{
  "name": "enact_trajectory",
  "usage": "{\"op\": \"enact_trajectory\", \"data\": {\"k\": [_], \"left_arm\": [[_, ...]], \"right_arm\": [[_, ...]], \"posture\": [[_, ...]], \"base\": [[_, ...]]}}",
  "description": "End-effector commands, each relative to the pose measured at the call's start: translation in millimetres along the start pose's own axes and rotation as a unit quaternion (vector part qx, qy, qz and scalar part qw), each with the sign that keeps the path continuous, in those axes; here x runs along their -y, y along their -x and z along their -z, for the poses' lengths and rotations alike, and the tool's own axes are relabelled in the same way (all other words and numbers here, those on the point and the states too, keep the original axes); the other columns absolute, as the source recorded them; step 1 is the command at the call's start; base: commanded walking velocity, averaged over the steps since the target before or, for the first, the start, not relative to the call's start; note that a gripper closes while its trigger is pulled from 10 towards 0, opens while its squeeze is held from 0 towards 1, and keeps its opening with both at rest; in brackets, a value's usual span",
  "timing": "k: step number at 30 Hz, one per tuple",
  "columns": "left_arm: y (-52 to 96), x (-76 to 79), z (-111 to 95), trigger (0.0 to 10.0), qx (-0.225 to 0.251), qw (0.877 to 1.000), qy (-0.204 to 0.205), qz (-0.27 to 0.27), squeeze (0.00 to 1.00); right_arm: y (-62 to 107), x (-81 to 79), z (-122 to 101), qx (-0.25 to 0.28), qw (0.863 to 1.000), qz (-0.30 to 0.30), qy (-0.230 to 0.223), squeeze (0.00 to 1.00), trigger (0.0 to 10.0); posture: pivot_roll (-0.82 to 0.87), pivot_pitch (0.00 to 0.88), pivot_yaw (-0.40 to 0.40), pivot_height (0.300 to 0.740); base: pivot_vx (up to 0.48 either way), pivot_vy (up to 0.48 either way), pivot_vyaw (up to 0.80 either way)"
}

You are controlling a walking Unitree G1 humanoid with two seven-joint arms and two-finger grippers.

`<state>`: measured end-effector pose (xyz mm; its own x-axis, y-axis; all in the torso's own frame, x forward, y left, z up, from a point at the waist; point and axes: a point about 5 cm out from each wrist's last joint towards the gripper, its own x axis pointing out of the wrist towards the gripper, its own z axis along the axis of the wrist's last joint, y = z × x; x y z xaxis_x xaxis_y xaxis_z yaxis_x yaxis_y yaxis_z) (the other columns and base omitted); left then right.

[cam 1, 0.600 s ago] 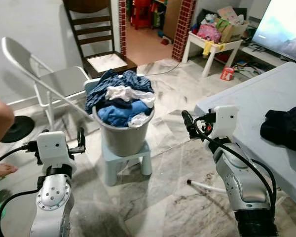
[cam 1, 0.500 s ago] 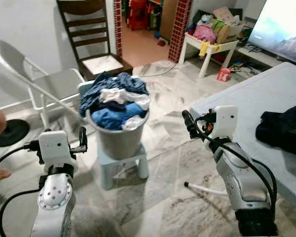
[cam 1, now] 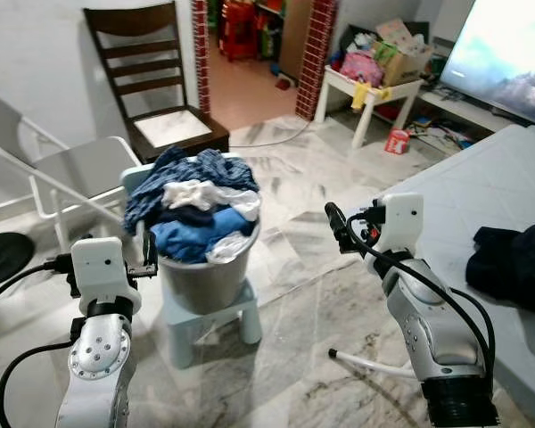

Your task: Hang hanger

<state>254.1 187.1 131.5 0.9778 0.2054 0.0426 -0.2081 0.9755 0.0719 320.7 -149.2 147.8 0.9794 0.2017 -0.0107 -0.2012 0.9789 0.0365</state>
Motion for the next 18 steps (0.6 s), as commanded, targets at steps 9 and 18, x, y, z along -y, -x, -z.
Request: {"op": "enact_trajectory", "data": {"k": [9, 18], "left_arm": [[1.5, 4.2, -1.9, 10.0, 0.003, 1.000, -0.001, 0.010, 0.00], [2.9, 6.0, -1.1, 10.0, 0.001, 1.000, -0.001, 0.012, 0.00]], "right_arm": [[2.2, 4.9, -2.6, 0.006, 1.000, 0.004, 0.003, 0.00, 10.0], [2.1, 3.6, -1.8, 0.006, 1.000, -0.003, 0.005, 0.00, 10.0]], "posture": [[0.00, 0.043, -0.061, 0.740], [0.01, 0.044, -0.064, 0.740]], "base": [[0.364, 0.000, 0.12], [0.364, 0.000, 0.65]]}}
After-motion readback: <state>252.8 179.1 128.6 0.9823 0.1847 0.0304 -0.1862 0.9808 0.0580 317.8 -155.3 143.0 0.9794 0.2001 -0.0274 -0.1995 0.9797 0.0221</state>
